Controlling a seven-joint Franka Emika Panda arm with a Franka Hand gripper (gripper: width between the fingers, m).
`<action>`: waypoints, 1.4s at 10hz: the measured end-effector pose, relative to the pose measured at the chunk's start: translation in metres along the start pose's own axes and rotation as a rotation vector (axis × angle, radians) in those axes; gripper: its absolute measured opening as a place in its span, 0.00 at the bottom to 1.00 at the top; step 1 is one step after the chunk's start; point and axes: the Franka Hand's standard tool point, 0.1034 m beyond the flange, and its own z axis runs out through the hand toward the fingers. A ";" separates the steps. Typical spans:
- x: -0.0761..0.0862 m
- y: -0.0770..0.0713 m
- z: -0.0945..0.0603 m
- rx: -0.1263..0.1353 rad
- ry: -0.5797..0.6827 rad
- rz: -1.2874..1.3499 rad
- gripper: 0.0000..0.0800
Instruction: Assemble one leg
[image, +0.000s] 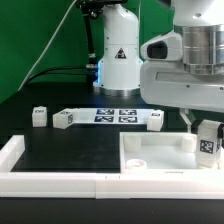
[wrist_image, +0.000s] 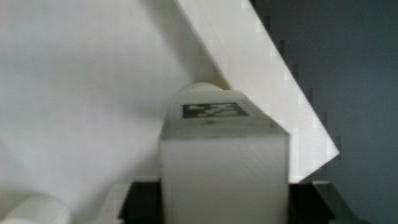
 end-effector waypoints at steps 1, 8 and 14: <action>0.000 0.000 0.000 -0.001 0.001 0.143 0.37; -0.003 -0.004 0.000 0.000 0.001 0.246 0.77; -0.009 -0.011 0.004 -0.017 0.025 -0.523 0.81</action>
Offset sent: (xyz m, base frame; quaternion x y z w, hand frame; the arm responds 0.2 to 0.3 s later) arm 0.0000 0.0000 0.0000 0.0000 0.0000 0.2667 0.9638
